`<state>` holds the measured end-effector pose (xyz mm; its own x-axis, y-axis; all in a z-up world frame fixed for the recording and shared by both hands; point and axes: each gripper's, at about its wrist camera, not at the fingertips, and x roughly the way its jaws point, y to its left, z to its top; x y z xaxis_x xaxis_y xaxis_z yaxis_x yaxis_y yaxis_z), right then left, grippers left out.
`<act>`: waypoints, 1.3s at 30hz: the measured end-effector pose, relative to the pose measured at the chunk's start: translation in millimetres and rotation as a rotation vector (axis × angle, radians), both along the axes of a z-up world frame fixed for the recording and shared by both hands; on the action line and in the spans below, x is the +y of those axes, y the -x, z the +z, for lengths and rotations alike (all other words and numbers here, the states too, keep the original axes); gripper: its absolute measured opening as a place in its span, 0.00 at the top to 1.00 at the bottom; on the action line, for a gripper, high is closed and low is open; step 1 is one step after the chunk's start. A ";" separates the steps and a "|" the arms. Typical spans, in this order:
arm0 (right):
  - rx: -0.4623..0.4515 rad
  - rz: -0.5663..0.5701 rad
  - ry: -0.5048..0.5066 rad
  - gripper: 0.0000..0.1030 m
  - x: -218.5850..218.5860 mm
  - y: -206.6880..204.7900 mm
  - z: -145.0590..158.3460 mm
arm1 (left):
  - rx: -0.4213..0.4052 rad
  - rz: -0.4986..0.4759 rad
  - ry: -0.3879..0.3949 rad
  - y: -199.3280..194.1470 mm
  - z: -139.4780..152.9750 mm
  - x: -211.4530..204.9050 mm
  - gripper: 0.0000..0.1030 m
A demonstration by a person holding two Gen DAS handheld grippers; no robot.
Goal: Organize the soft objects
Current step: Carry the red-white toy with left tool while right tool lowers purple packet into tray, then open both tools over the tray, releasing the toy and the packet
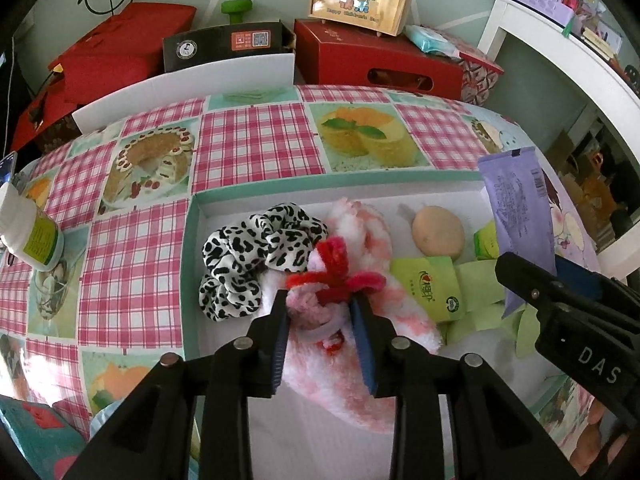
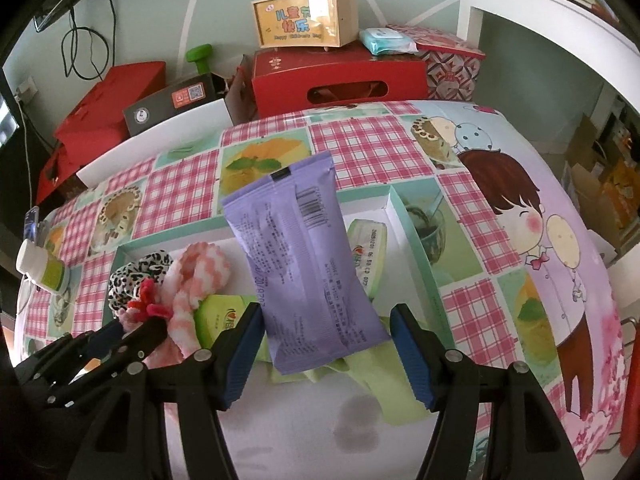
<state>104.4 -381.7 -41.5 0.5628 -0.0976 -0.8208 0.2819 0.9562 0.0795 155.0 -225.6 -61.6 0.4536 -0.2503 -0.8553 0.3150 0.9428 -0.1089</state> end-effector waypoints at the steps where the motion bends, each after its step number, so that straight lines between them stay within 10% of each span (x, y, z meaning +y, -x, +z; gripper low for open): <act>1: 0.001 0.002 0.001 0.33 0.2 0.0 0.2 | 0.002 -0.003 0.002 0.3 0.6 -0.1 0.62; 30: -0.030 0.023 0.058 0.30 8.8 5.2 20.5 | -0.038 0.158 0.035 -10.0 29.9 48.4 0.45; 33: -0.023 0.031 0.063 0.30 11.6 3.7 18.6 | -0.041 0.205 0.043 -13.3 29.5 59.1 0.24; 39: -0.008 0.054 0.069 0.27 19.3 -0.4 14.6 | -0.026 0.264 0.067 -19.0 26.1 76.4 0.24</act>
<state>104.8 -362.3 -26.9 0.5752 -0.1232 -0.8087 0.2292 0.9733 0.0148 174.0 -149.2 -35.5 0.5323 -0.1759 -0.8281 0.0627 0.9837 -0.1687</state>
